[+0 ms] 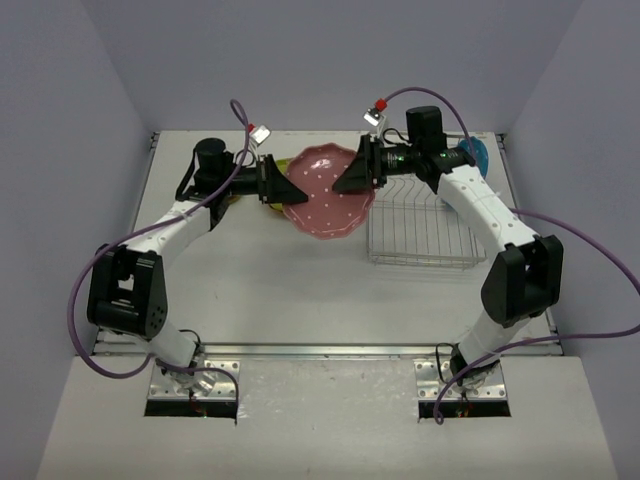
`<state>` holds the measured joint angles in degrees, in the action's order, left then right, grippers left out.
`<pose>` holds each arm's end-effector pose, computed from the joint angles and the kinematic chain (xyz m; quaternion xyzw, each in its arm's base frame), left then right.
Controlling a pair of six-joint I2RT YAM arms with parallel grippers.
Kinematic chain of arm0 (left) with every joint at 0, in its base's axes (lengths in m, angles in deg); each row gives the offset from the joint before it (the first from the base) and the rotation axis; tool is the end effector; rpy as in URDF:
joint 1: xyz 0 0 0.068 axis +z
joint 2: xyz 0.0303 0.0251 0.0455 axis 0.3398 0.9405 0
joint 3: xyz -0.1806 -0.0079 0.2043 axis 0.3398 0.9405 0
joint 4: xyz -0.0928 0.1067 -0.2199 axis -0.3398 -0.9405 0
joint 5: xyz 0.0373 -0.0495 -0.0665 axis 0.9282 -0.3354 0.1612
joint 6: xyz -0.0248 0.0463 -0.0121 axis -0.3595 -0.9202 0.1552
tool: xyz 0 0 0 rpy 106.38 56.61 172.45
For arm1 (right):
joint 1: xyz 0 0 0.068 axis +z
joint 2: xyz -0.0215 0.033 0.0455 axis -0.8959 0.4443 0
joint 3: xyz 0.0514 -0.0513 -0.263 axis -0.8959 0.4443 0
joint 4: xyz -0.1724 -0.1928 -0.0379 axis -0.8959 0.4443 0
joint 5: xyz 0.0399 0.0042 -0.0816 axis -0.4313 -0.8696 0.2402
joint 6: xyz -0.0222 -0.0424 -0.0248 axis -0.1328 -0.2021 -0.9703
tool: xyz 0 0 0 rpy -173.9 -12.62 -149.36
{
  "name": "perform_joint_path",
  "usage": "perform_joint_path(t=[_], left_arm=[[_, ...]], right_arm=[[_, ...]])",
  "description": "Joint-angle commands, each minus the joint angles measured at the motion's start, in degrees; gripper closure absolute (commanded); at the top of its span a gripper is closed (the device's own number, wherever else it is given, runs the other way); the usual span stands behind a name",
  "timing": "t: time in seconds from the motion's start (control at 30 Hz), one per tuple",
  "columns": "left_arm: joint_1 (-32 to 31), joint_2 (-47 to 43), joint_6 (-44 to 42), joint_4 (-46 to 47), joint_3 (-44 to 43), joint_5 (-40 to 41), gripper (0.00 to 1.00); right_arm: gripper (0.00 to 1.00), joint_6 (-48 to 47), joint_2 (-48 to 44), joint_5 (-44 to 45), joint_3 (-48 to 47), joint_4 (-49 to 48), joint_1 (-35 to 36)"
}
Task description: Unload the plates from the dish rack
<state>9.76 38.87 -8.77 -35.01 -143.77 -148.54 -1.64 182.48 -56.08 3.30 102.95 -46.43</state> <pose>0.3371 -0.0934 0.2982 0.1801 0.7095 -0.6113 0.3007 0.3586 0.1425 0.3377 -0.1415 0.7898 0.5573 0.2134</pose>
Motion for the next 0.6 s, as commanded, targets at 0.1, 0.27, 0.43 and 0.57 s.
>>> perform_joint_path(t=[0.1,0.27,0.43,0.57], left_arm=[[2.19,0.07,1.42,4.63,-0.47,-1.22,1.00],[8.35,2.62,4.64,6.63,-1.07,1.53,1.00],[13.14,7.26,2.07,1.45,-5.97,9.68,1.00],[13.45,12.61,-4.56,-6.35,-12.42,16.89,1.00]], right_arm=[[0.02,0.27,-1.63,4.57,-3.57,-1.28,-1.12],[0.01,-1.37,-2.15,14.26,-4.25,2.70,-3.64],[0.01,-3.60,-3.50,26.78,-3.82,5.96,-6.46],[0.01,-4.68,-5.93,28.04,-2.31,6.60,-8.24]])
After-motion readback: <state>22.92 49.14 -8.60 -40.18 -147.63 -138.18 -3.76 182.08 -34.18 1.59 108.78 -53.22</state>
